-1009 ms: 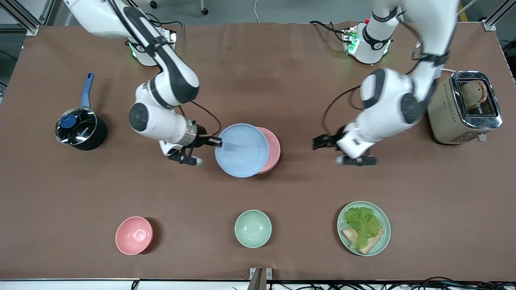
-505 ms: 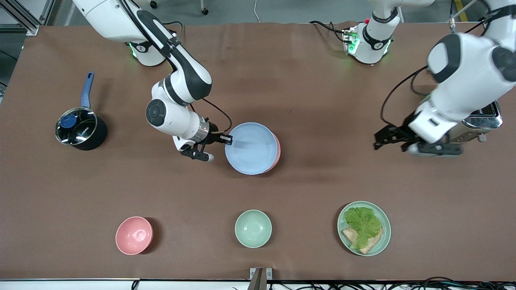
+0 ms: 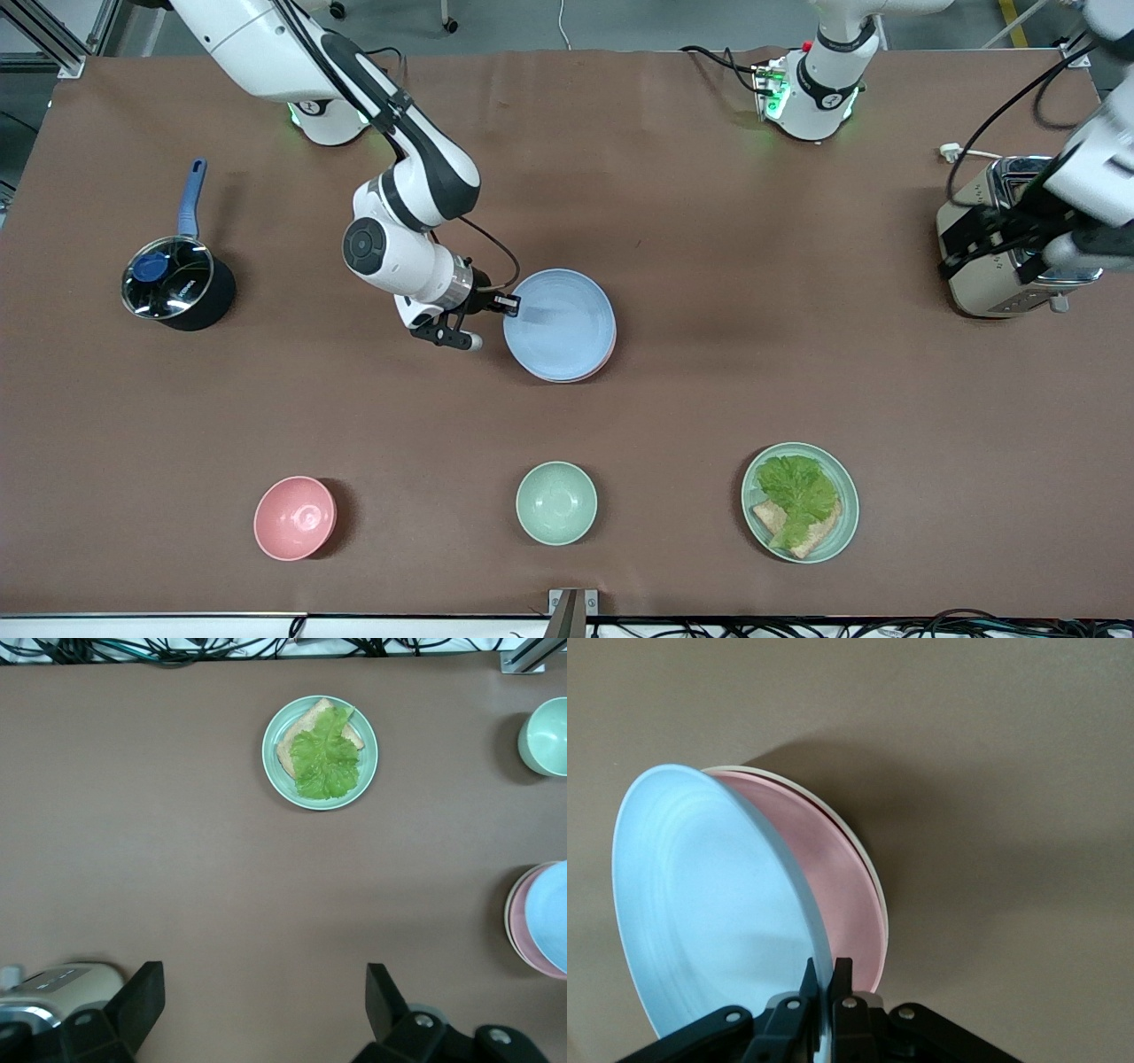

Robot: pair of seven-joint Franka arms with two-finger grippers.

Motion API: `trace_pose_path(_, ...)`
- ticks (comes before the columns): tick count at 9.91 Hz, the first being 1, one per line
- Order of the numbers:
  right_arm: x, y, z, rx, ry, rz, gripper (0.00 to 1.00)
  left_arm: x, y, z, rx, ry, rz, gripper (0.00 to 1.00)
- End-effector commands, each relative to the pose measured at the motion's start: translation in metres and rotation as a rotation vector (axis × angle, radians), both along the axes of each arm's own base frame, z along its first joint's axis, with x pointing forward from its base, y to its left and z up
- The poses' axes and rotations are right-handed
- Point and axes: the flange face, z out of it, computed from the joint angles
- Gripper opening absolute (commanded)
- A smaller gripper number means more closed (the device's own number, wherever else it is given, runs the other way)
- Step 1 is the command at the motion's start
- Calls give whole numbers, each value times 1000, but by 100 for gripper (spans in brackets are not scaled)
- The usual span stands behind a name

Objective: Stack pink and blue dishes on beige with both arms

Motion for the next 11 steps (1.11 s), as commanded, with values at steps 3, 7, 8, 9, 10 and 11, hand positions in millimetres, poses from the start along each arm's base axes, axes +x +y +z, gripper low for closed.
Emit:
trace_pose_path(3, -5, -1, -7, -13, -3, 0, 43, -6, -1, 31, 63, 107, -28, 100)
trace_pose_path(7, 14, -25, 19, -22, -51, -8, 100, 16, -14, 23, 76, 112, -39, 100)
trace_pose_path(8, 30, -56, 44, -71, -93, 13, 100, 13, -11, 26, 74, 107, -33, 100)
trace_pose_path(9, 39, -86, 77, -159, -109, 66, 100, 11, -9, 27, 72, 111, -27, 100)
trace_pose_path(10, 41, -117, 126, -283, -150, 118, 100, 3, -10, 26, 71, 151, -3, 100)
trace_pose_path(11, 50, -157, 167, -375, -178, 95, 100, 0, -11, 25, 66, 163, 9, 100)
